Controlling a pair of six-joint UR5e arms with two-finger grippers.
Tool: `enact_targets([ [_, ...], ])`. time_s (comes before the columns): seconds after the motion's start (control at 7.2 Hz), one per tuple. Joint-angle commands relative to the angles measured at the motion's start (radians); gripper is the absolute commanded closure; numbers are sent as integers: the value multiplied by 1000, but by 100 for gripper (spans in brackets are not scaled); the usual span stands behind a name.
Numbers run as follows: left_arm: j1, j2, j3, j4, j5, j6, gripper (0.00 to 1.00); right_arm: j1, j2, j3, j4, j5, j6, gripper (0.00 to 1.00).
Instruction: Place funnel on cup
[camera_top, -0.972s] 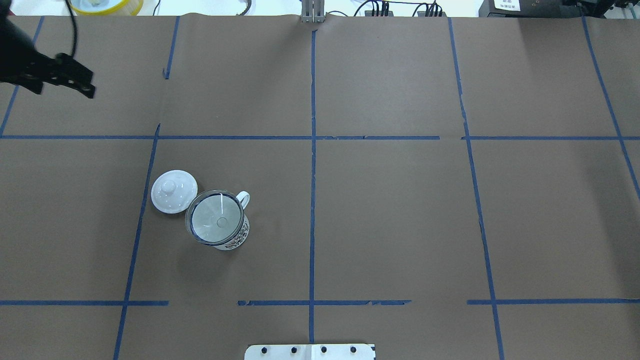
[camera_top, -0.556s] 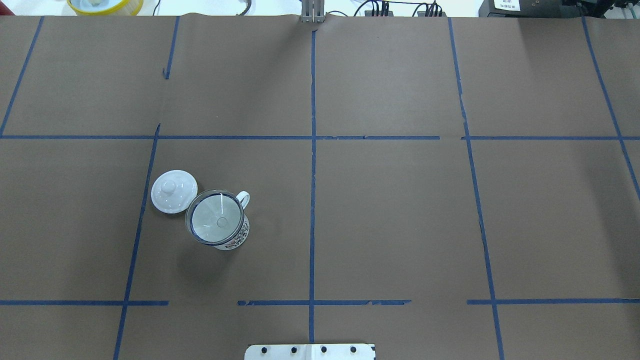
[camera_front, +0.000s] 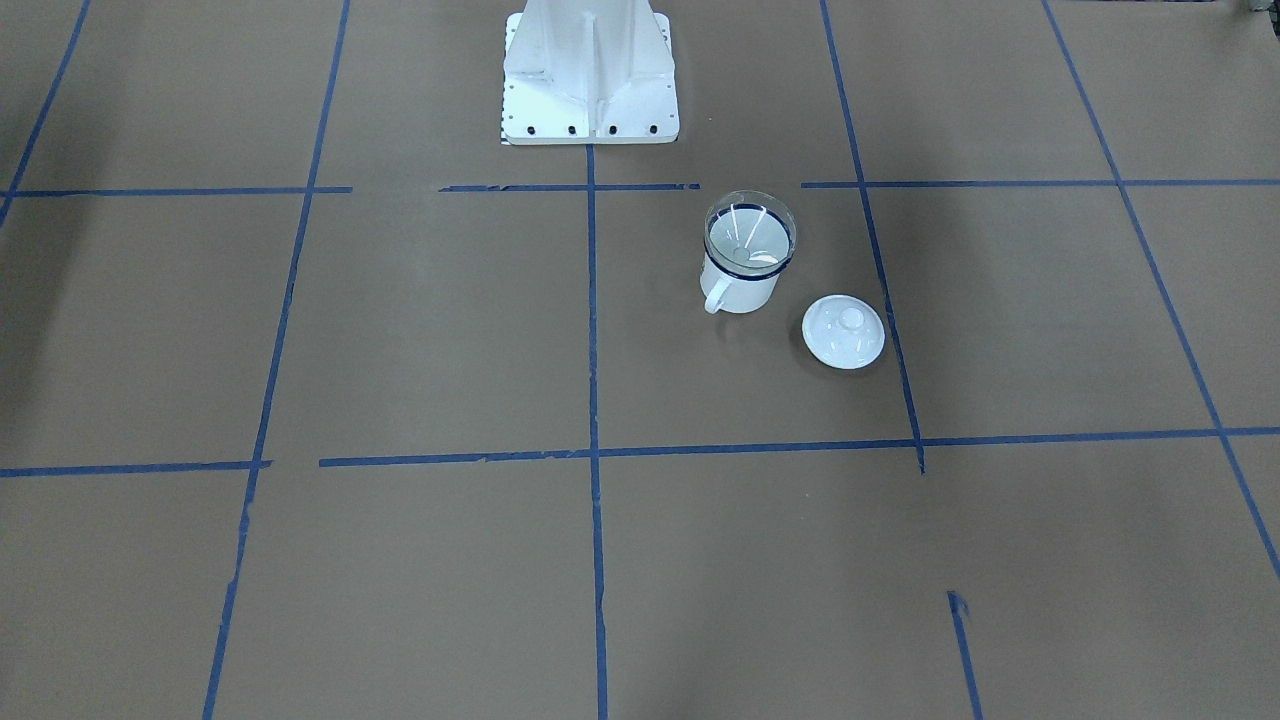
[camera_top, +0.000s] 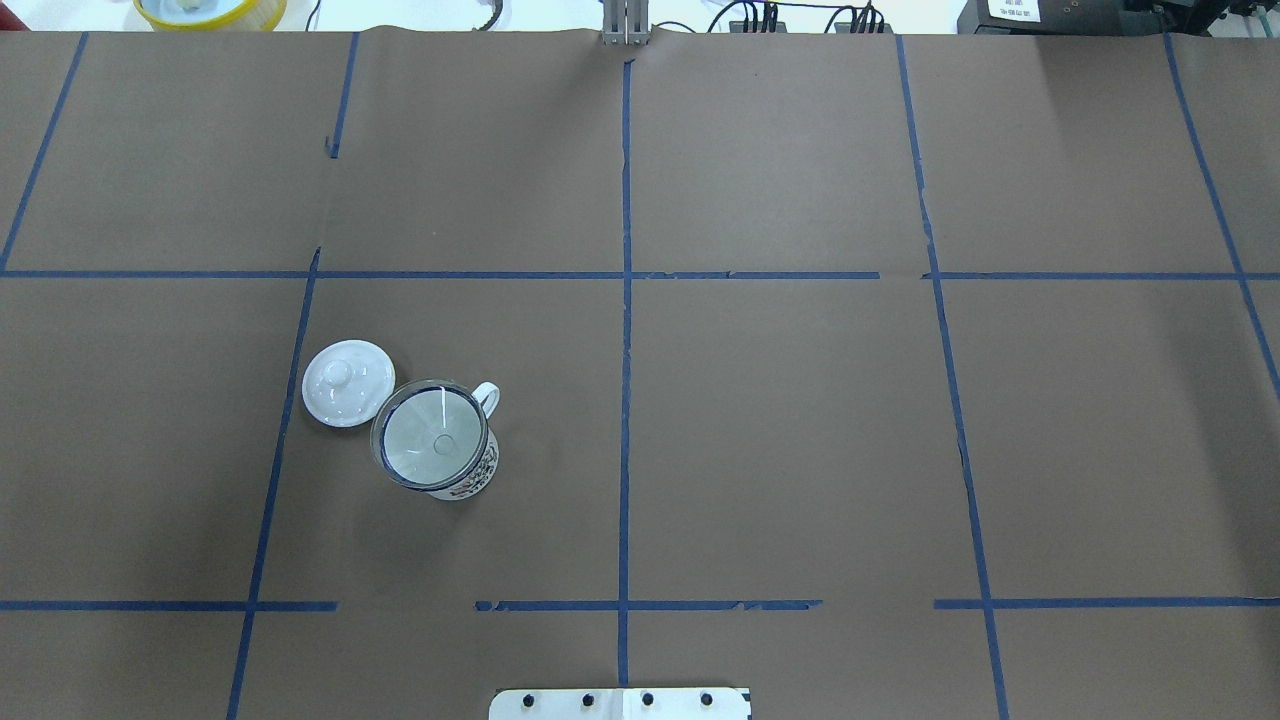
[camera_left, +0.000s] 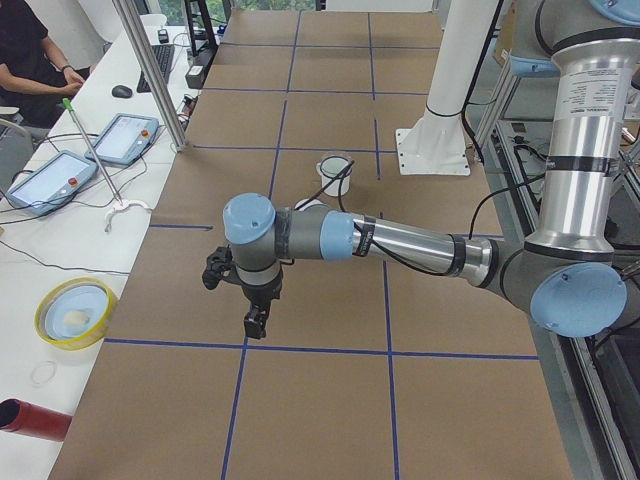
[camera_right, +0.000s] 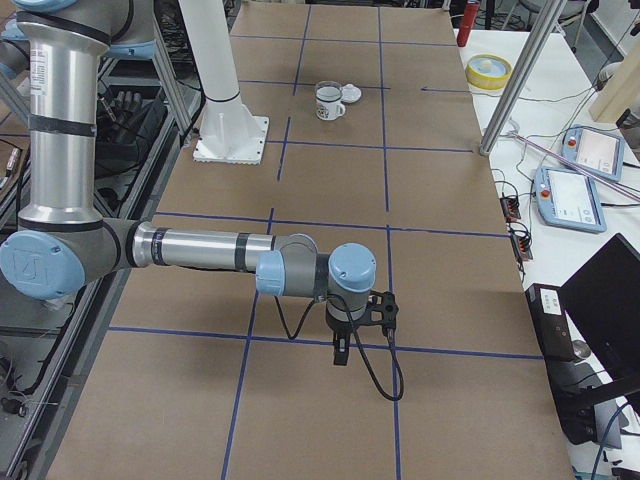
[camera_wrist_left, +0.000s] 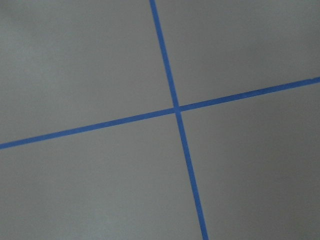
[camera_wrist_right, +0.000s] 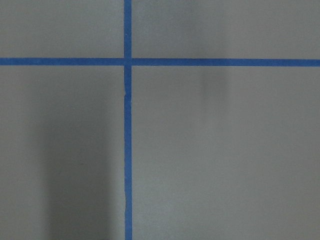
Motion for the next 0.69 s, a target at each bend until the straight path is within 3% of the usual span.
enact_targets([
  [0.0, -5, 21, 34, -28, -57, -29, 0, 0, 0, 0, 0, 0, 0, 0],
  [0.56, 0, 8, 54, -38, -57, -60, 0, 0, 0, 0, 0, 0, 0, 0],
])
